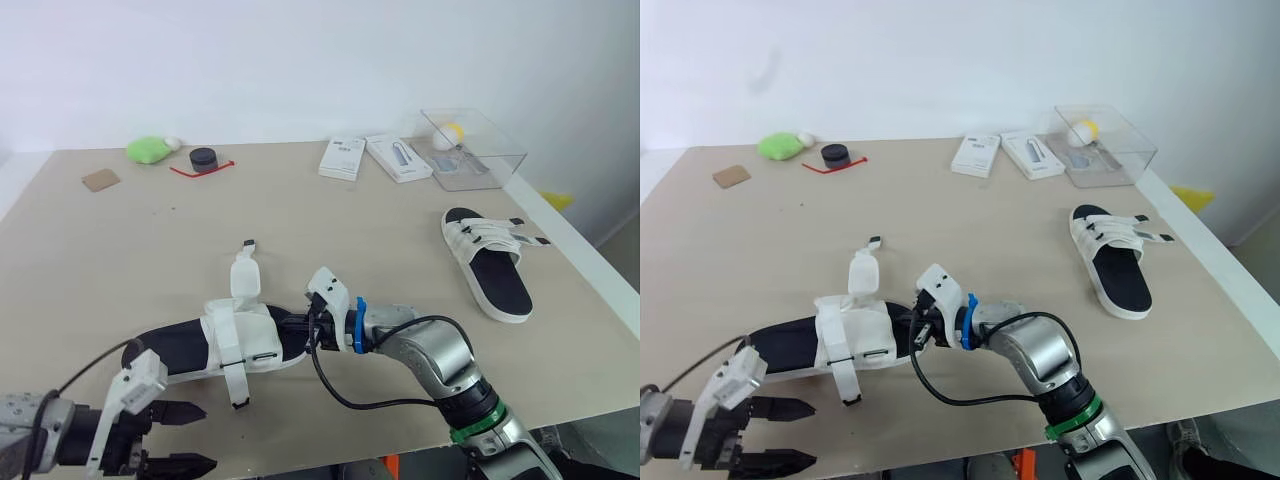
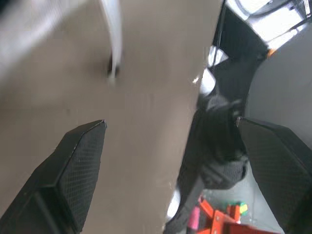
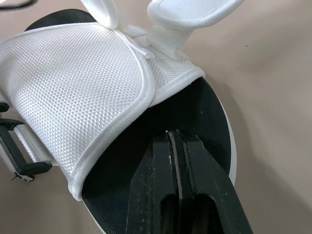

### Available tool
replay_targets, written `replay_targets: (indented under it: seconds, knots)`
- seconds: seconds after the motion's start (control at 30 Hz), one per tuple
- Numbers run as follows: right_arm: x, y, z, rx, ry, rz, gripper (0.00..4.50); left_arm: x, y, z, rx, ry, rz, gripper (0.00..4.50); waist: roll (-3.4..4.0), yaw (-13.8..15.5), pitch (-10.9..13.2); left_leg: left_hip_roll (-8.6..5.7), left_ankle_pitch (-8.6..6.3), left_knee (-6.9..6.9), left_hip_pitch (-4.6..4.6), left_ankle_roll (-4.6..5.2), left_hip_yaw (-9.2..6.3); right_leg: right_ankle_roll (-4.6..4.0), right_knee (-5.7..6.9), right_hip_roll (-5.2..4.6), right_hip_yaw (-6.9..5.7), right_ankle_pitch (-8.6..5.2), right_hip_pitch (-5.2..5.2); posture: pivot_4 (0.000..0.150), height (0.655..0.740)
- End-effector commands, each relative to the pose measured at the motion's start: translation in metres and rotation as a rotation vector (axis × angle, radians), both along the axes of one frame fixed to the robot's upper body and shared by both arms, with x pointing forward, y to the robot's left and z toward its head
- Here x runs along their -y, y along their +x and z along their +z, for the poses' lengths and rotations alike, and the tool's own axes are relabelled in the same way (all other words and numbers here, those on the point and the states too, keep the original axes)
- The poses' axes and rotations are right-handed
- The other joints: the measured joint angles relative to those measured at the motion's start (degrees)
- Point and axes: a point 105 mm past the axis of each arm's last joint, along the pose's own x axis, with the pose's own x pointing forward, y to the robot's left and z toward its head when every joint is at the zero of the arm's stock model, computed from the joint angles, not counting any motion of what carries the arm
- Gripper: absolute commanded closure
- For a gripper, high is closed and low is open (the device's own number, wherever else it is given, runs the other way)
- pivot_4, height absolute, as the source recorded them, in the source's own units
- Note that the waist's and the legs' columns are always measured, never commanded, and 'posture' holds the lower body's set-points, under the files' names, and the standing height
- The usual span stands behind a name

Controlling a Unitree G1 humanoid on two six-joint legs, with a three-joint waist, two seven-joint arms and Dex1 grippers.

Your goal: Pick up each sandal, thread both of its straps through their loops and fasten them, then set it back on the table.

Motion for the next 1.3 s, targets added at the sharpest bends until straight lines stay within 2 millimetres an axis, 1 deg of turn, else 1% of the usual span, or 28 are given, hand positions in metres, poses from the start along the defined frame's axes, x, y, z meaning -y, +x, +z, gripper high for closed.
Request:
replay_targets:
  seconds: [0.03, 0.07, 0.13, 0.2, 0.27, 0.33, 0.4, 0.43, 0.47, 0.53, 0.6, 0.67, 0.7, 0.8, 0.87, 0.97, 1.03, 1.07, 1.2, 1.3]
  knots:
    - [0.005, -0.002, -0.015, -0.042, -0.053, -0.013, 4.5, 0.009, 0.017, 0.009, 0.104, -0.063, 0.043, 0.08, -0.02, 0.01, 0.01, 0.02, 0.01, 0.01, 0.0, 0.01, -0.01, 0.01, 0.01, 0.03, 0.0, -0.01, 0.0, 0.15, 0.74]
    - [0.005, -0.002, -0.015, -0.042, -0.053, -0.013, 4.5, 0.013, 0.021, 0.012, 0.137, -0.08, 0.049, 0.08, -0.01, 0.01, 0.01, 0.02, 0.01, 0.01, 0.0, 0.02, -0.02, 0.02, -0.01, 0.03, 0.0, -0.01, 0.0, 0.15, 0.74]
    - [0.007, -0.002, -0.016, -0.043, -0.057, -0.013, 4.5, 0.016, 0.022, 0.014, 0.191, -0.082, 0.038, 0.08, -0.03, -0.07, 0.01, 0.01, 0.01, 0.05, -0.01, 0.02, 0.0, 0.03, -0.04, 0.02, 0.01, -0.02, -0.01, 0.15, 0.74]
    - [0.009, -0.003, -0.017, -0.043, -0.063, -0.013, 4.5, 0.008, 0.024, 0.005, 0.38, 0.074, -0.038, 0.08, -0.02, -0.09, 0.0, 0.02, 0.01, 0.08, 0.01, 0.02, 0.01, 0.03, -0.1, 0.02, 0.01, -0.01, 0.0, 0.15, 0.74]
    - [0.01, -0.003, -0.017, -0.042, -0.067, -0.012, 4.5, 0.0, 0.018, -0.004, 0.549, 0.214, -0.164, 0.08, 0.03, -0.06, -0.06, -0.02, -0.01, 0.08, 0.02, -0.02, 0.01, -0.01, -0.11, 0.02, 0.05, 0.01, 0.0, 0.15, 0.74]
    - [0.01, -0.003, -0.017, -0.042, -0.067, -0.009, 4.5, -0.005, 0.008, -0.01, 0.599, 0.241, -0.226, 0.08, 0.11, 0.04, -0.14, -0.03, -0.09, 0.08, 0.02, -0.15, 0.02, -0.34, -0.11, 0.02, 0.05, 0.2, 0.0, 0.15, 0.74]
    - [0.01, -0.003, -0.018, -0.04, -0.069, -0.008, 4.5, -0.018, 0.001, -0.022, 0.707, 0.331, -0.332, 0.08, 0.12, 0.07, -0.21, -0.03, -0.17, 0.08, 0.02, -0.17, 0.04, -0.48, -0.12, -0.03, 0.05, 0.29, -0.01, 0.15, 0.74]
    - [0.009, -0.003, -0.018, -0.039, -0.068, -0.008, 4.5, -0.024, 0.007, -0.023, 0.817, 0.385, -0.359, 0.08, 0.12, 0.09, -0.23, -0.02, -0.21, 0.07, 0.02, -0.11, 0.05, -0.48, -0.15, -0.06, 0.04, 0.28, -0.02, 0.15, 0.74]
    - [0.008, -0.003, -0.018, -0.039, -0.067, -0.007, 4.5, -0.027, 0.012, -0.023, 0.89, 0.408, -0.364, 0.08, 0.14, 0.15, -0.26, -0.01, -0.24, 0.07, 0.02, -0.05, 0.06, -0.47, -0.18, -0.09, 0.01, 0.26, -0.02, 0.15, 0.74]
    - [0.007, -0.003, -0.018, -0.039, -0.065, -0.007, 4.5, -0.026, 0.026, -0.013, 1.102, 0.423, -0.363, 0.08, 0.27, 0.24, -0.35, 0.04, -0.26, 0.07, -0.02, 0.02, 0.21, -0.46, -0.24, -0.22, -0.05, 0.25, -0.02, 0.15, 0.74]
    - [0.006, -0.003, -0.018, -0.04, -0.062, -0.007, 4.5, -0.023, 0.028, -0.008, 1.25, 0.427, -0.411, 0.08, 0.31, 0.25, -0.39, 0.13, -0.31, 0.06, -0.04, 0.13, 0.6, -0.4, -0.3, -0.44, -0.18, 0.2, -0.08, 0.15, 0.74]
    - [0.006, -0.003, -0.018, -0.04, -0.061, -0.008, 4.5, -0.025, 0.027, -0.009, 1.387, 0.455, -0.473, 0.08, 0.3, 0.22, -0.39, 0.22, -0.27, 0.07, 0.0, 0.23, 0.74, -0.39, -0.36, -0.5, -0.25, 0.2, -0.14, 0.15, 0.74]
    - [0.006, -0.003, -0.018, -0.039, -0.061, -0.008, 4.5, -0.026, 0.025, -0.009, 1.452, 0.459, -0.498, 0.08, 0.3, 0.22, -0.39, 0.25, -0.23, 0.07, -0.04, 0.3, 1.01, -0.39, -0.37, -0.72, -0.39, 0.2, -0.12, 0.15, 0.74]
    - [0.007, -0.003, -0.018, -0.038, -0.061, -0.011, 4.5, -0.03, 0.02, -0.012, 1.553, 0.447, -0.523, 0.08, 0.21, 0.18, -0.44, 0.33, -0.08, 0.07, 0.04, 0.54, 1.57, -0.45, -0.33, -1.06, -0.58, 0.24, -0.11, 0.15, 0.74]
    - [0.007, -0.002, -0.017, -0.037, -0.061, -0.012, 4.5, -0.031, 0.018, -0.011, 1.585, 0.43, -0.507, 0.08, 0.14, 0.12, -0.49, 0.35, -0.1, 0.07, 0.06, 0.57, 1.72, -0.51, -0.28, -1.15, -0.66, 0.3, -0.09, 0.15, 0.74]
    - [0.007, -0.002, -0.017, -0.037, -0.061, -0.01, 4.5, -0.029, 0.016, -0.013, 1.622, 0.421, -0.53, 0.08, 0.03, 0.11, -0.57, 0.35, -0.26, 0.07, 0.12, 0.82, 1.9, -0.3, -0.2, -1.2, -0.67, 0.65, -0.07, 0.15, 0.74]
    - [0.007, -0.002, -0.017, -0.036, -0.062, -0.008, 4.5, -0.024, 0.018, -0.01, 1.653, 0.408, -0.531, 0.08, -0.07, 0.12, -0.64, 0.36, -0.28, 0.07, 0.26, 0.86, 1.89, -0.21, -0.06, -1.19, -0.71, 0.72, -0.09, 0.15, 0.74]
    - [0.006, -0.001, -0.016, -0.035, -0.061, -0.007, 4.5, -0.019, 0.021, -0.008, 1.679, 0.399, -0.526, 0.08, -0.11, 0.12, -0.66, 0.36, -0.29, 0.07, 0.52, 0.86, 1.89, -0.19, 0.05, -1.18, -0.72, 0.73, -0.09, 0.15, 0.74]
    - [0.006, -0.001, -0.016, -0.033, -0.059, -0.007, 4.5, -0.005, 0.028, -0.003, 1.726, 0.38, -0.537, 0.08, -0.22, 0.13, -0.73, 0.37, -0.3, 0.07, 0.58, 0.87, 1.89, -0.15, 0.3, -1.17, -0.72, 0.72, -0.05, 0.15, 0.74]
    - [0.006, 0.0, -0.015, -0.03, -0.059, -0.008, 4.5, 0.003, 0.034, 0.001, 1.757, 0.382, -0.542, 0.08, -0.25, 0.11, -0.75, 0.37, -0.3, 0.07, 0.62, 0.87, 1.89, -0.09, 0.38, -1.15, -0.72, 0.73, -0.03, 0.15, 0.74]
